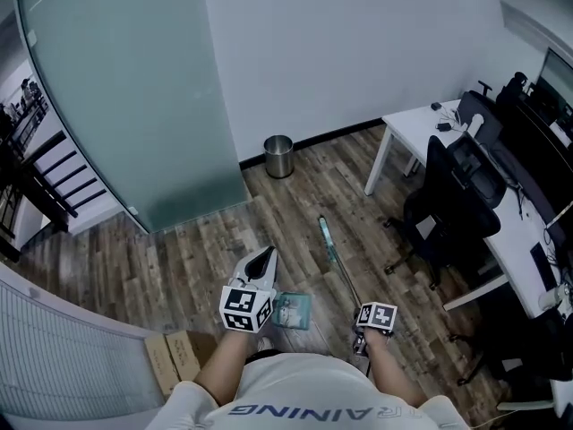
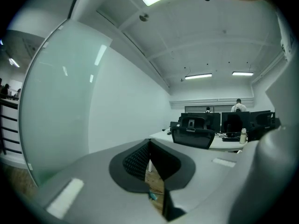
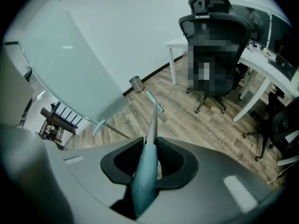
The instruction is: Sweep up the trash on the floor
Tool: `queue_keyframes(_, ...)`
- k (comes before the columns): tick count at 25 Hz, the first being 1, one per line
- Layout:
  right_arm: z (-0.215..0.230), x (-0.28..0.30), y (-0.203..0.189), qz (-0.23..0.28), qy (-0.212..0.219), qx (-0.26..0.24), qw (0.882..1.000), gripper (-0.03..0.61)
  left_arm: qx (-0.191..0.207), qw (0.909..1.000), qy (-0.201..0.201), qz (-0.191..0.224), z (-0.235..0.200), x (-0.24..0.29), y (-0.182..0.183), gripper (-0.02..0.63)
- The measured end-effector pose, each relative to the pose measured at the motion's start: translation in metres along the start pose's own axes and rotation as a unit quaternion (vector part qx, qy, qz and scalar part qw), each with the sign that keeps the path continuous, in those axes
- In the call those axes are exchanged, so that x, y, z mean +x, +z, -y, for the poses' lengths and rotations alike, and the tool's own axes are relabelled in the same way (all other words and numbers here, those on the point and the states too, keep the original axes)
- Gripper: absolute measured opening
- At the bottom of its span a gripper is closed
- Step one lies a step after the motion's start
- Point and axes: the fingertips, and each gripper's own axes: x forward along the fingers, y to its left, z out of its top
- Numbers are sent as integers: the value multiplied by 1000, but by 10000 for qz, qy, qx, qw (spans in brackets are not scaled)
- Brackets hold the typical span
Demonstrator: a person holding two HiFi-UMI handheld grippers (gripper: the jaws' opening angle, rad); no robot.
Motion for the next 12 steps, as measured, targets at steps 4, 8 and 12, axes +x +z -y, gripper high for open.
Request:
queue_keyframes(4,-8,-8,25,212,-107,-300,9993,107,-88,9999,-43,-95,2,13,-5,0)
queue_keyframes(8,-11,-12,31,275,-170,-372,9988,106,-196,9997,-113,-124,2,18,-8,0)
queue_keyframes(12,-18,-11,43,364,-182,-337,9986,106,-220,9996,-139,-80,-3,21,-2,0)
